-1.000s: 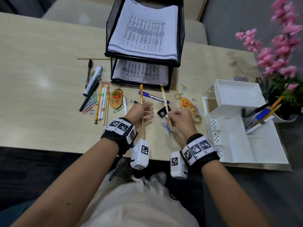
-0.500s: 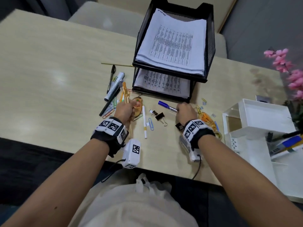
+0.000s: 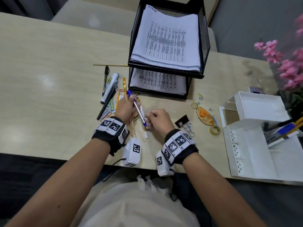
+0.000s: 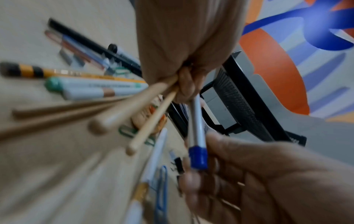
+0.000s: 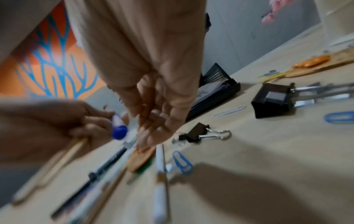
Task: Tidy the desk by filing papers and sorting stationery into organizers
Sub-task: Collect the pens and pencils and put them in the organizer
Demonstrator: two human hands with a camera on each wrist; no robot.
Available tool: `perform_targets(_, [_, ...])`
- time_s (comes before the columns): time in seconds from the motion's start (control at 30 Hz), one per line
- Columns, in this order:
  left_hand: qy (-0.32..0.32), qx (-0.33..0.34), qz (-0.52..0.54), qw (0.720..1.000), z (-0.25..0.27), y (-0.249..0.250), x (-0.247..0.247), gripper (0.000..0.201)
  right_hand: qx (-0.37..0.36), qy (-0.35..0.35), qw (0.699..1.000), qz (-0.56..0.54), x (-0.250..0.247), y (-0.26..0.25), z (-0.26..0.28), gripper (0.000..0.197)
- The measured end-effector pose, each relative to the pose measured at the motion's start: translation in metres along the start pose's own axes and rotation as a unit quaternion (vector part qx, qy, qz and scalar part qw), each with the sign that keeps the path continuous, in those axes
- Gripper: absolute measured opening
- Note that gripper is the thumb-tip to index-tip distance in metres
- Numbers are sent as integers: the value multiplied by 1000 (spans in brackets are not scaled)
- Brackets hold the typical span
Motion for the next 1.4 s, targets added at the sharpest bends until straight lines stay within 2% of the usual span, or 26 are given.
perform_targets(0.07, [23,38,-85,995,-1,5,-10,28,-7,24,988,151,7,5,-1,27])
perform_targets(0.13, [24,71,-135,988,-2,7,-16,24,-5,8,958,286,17,10,5,24])
perform_targets(0.23, [5,106,-202,974,-1,8,-16,16,-1,1,938,347,22,15,14,24])
perform_targets(0.37, [-43,135,-223,965,12,12,13,32,-8,77,958,277,-8,15,32,14])
perform_targets(0.43, [-63,153,-214,963,24,17,44,35,-29,149,969,196,-42,16,48,12])
perform_targets(0.5, [-95,176,-201,959,38,23,87,34,-54,245,962,104,-88,19,69,9])
perform_targets(0.57, [-141,205,-197,948,55,27,136,29,-66,341,937,46,-138,27,96,5])
perform_targets(0.67, [-203,252,-232,917,85,31,208,19,-66,461,885,5,-211,48,141,8])
perform_targets(0.8, [-288,297,-270,870,120,27,289,13,-37,561,826,31,-284,83,174,22])
perform_targets(0.9, [-321,313,-323,834,133,15,336,7,-20,565,823,52,-317,102,174,20])
perform_targets(0.97, [-326,318,-364,812,134,4,361,4,-5,543,838,55,-331,112,170,20])
perform_targets(1.13, [-323,295,-454,776,125,-24,398,15,45,460,879,117,-345,133,144,21])
perform_targets(1.23, [-321,288,-471,770,121,-43,401,16,60,404,903,134,-350,140,135,22])
perform_targets(1.3, [-313,298,-461,775,120,-51,399,14,18,420,905,66,-354,137,134,25])
perform_targets(1.4, [-311,321,-441,778,122,-58,398,15,-14,396,910,-119,-348,128,132,24])
Point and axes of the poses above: each hand's wrist, its own z-axis away from the middle knuckle, its own x-axis out of the palm, y = z × x, the point moved 2 cm from there along -z, towards the middle knuckle, and after that the axes turned 1 degree about x, right-handed, at the moved point
